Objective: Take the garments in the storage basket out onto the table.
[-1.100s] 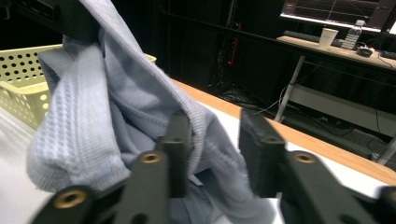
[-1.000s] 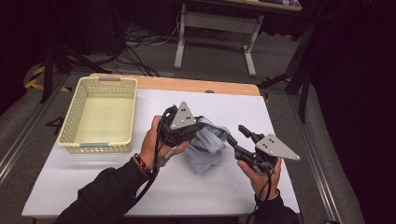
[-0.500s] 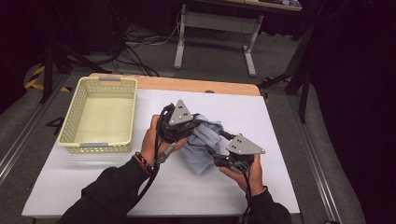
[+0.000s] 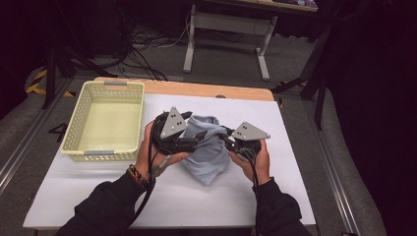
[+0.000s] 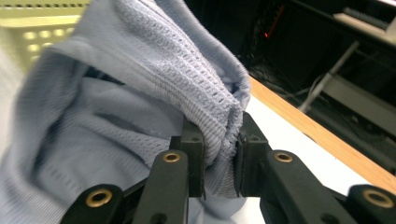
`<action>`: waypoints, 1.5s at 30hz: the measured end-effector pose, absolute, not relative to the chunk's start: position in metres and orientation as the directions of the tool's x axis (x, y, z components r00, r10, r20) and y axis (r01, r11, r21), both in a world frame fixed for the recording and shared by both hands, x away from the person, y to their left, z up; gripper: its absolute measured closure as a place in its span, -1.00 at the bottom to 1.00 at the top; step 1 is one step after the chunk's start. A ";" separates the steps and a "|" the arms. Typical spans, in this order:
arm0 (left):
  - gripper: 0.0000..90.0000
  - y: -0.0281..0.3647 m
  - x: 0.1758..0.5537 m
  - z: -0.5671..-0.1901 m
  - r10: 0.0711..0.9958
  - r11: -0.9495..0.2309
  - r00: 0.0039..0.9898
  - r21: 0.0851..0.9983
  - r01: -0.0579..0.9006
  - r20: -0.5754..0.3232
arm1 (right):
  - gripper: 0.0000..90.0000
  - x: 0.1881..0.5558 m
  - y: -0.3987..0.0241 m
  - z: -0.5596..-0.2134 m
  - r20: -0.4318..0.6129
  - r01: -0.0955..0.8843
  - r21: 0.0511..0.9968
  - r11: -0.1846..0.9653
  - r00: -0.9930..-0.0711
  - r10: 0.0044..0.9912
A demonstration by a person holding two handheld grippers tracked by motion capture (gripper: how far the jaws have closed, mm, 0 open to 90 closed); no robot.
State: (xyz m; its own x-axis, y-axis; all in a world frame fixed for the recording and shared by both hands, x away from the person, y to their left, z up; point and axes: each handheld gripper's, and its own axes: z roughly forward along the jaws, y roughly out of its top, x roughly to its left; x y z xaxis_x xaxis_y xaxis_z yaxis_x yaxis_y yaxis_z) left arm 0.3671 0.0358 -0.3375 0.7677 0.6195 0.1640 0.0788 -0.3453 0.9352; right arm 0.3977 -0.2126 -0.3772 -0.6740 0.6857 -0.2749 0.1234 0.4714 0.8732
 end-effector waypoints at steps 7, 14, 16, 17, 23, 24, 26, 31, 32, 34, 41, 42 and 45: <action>-0.62 0.043 0.335 -0.388 0.580 -0.339 0.808 0.933 0.125 0.102 | 0.74 0.422 -0.218 -0.380 -0.246 0.192 0.874 0.446 -0.617 0.748; -0.80 0.036 0.333 -0.435 0.539 -0.426 0.841 0.877 0.223 0.048 | 0.75 0.428 -0.253 -0.390 -0.234 0.269 0.873 0.408 -0.502 0.833; -0.82 0.033 0.333 -0.439 0.527 -0.443 0.848 0.868 0.225 0.049 | 0.75 0.429 -0.259 -0.391 -0.232 0.281 0.873 0.400 -0.483 0.845; -0.82 0.030 0.333 -0.442 0.524 -0.446 0.851 0.865 0.231 0.043 | 0.75 0.430 -0.266 -0.392 -0.232 0.298 0.870 0.394 -0.459 0.858; -0.78 0.006 0.336 -0.456 0.485 -0.471 0.874 0.845 0.253 0.009 | 0.75 0.429 -0.297 -0.404 -0.211 0.353 0.868 0.350 -0.375 0.903; -0.78 0.006 0.336 -0.456 0.485 -0.471 0.874 0.845 0.253 0.009 | 0.75 0.429 -0.297 -0.404 -0.211 0.353 0.868 0.350 -0.375 0.903; -0.77 -0.003 0.341 -0.460 0.478 -0.486 0.878 0.836 0.256 0.009 | 0.75 0.426 -0.308 -0.410 -0.203 0.375 0.866 0.331 -0.342 0.918; -0.65 -0.012 0.349 -0.460 0.507 -0.498 0.858 0.840 0.216 0.080 | 0.53 0.425 -0.319 -0.420 -0.161 0.419 0.861 0.288 -0.312 0.936; -0.62 -0.011 0.351 -0.459 0.507 -0.493 0.858 0.843 0.213 0.079 | 0.39 0.425 -0.321 -0.421 -0.151 0.429 0.860 0.277 -0.305 0.940; -0.59 -0.009 0.351 -0.457 0.505 -0.490 0.860 0.846 0.209 0.080 | 0.06 0.423 -0.321 -0.423 -0.151 0.438 0.858 0.270 -0.288 0.946; -0.66 0.027 0.338 -0.442 0.495 -0.511 0.858 0.846 0.156 0.141 | -0.23 0.392 -0.312 -0.405 -0.178 0.334 0.892 0.305 -0.360 0.916; -0.66 0.027 0.338 -0.442 0.495 -0.511 0.858 0.846 0.156 0.141 | -0.26 0.387 -0.311 -0.400 -0.180 0.310 0.901 0.305 -0.373 0.910; -0.68 0.053 0.329 -0.433 0.512 -0.497 0.841 0.859 0.123 0.175 | -0.34 0.369 -0.307 -0.390 -0.172 0.253 0.921 0.297 -0.420 0.891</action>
